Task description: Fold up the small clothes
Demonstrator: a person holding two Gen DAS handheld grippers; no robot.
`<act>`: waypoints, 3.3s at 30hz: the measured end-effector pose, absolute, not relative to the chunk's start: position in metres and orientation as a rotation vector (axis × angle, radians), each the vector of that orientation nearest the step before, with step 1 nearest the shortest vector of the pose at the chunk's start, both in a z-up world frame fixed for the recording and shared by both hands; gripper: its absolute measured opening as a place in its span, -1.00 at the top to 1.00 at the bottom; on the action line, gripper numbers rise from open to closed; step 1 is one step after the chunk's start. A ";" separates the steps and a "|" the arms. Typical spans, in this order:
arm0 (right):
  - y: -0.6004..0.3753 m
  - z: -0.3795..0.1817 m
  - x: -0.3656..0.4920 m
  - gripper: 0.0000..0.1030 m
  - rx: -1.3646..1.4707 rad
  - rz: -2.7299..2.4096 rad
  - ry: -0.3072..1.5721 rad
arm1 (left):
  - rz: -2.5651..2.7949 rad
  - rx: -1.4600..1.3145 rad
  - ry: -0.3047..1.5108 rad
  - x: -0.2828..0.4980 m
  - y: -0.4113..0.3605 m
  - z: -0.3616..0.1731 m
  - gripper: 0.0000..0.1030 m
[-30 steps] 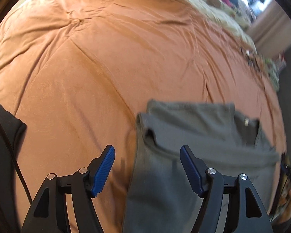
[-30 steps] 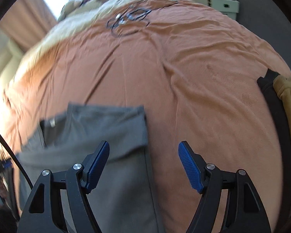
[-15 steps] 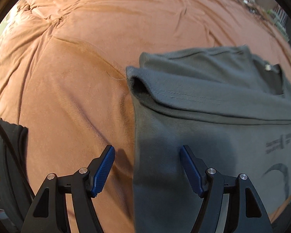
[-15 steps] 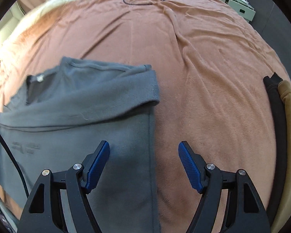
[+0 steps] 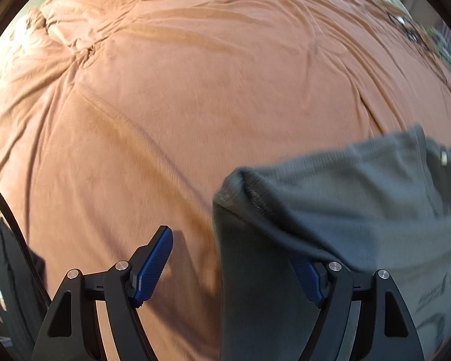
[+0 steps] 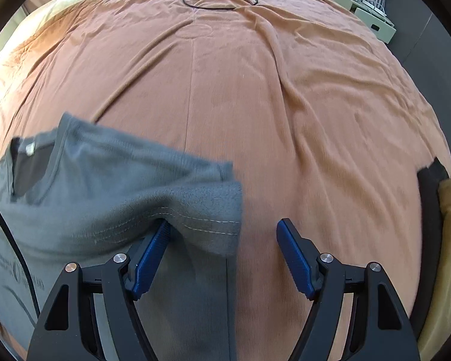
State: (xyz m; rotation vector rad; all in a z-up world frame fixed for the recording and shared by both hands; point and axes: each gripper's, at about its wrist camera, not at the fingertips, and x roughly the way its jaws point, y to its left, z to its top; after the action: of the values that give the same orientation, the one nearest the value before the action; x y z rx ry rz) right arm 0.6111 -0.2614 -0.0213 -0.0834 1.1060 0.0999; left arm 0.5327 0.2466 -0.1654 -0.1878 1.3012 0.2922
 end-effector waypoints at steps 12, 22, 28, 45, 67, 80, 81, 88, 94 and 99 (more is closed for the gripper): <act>-0.288 -0.006 0.635 -0.40 0.088 0.079 0.983 | 0.344 -0.306 1.190 0.560 0.276 -0.155 -0.51; -0.315 0.006 0.602 -0.40 0.127 0.190 0.941 | 0.203 -0.409 1.117 0.537 0.282 -0.132 -0.48; -0.312 -0.005 0.617 -0.12 0.100 0.223 0.987 | 0.176 -0.431 1.155 0.542 0.282 -0.153 -0.05; -0.297 0.015 0.611 0.87 0.098 0.220 0.897 | 0.169 -0.371 1.040 0.536 0.270 -0.122 0.85; -0.313 0.100 0.528 0.87 0.110 0.215 0.741 | 0.190 -0.326 0.873 0.497 0.259 -0.007 0.85; -0.299 0.052 0.595 0.87 0.080 0.196 0.848 | 0.231 -0.267 1.002 0.547 0.259 -0.066 0.85; -0.297 0.047 0.602 0.87 0.077 0.195 0.860 | 0.235 -0.266 1.012 0.550 0.261 -0.071 0.85; -0.291 0.018 0.640 0.87 0.058 0.180 0.935 | 0.249 -0.261 1.109 0.573 0.266 -0.120 0.85; -0.290 0.009 0.653 0.87 0.074 0.151 0.945 | 0.273 -0.243 1.127 0.577 0.266 -0.135 0.85; -0.289 0.018 0.650 0.88 0.090 0.148 0.921 | 0.276 -0.212 1.062 0.572 0.264 -0.111 0.85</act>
State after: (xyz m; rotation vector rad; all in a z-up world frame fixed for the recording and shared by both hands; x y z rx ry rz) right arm 0.6500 -0.2891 0.0181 0.0901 0.9213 0.1479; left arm 0.5722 0.2644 -0.1113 -0.2117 1.0621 0.2763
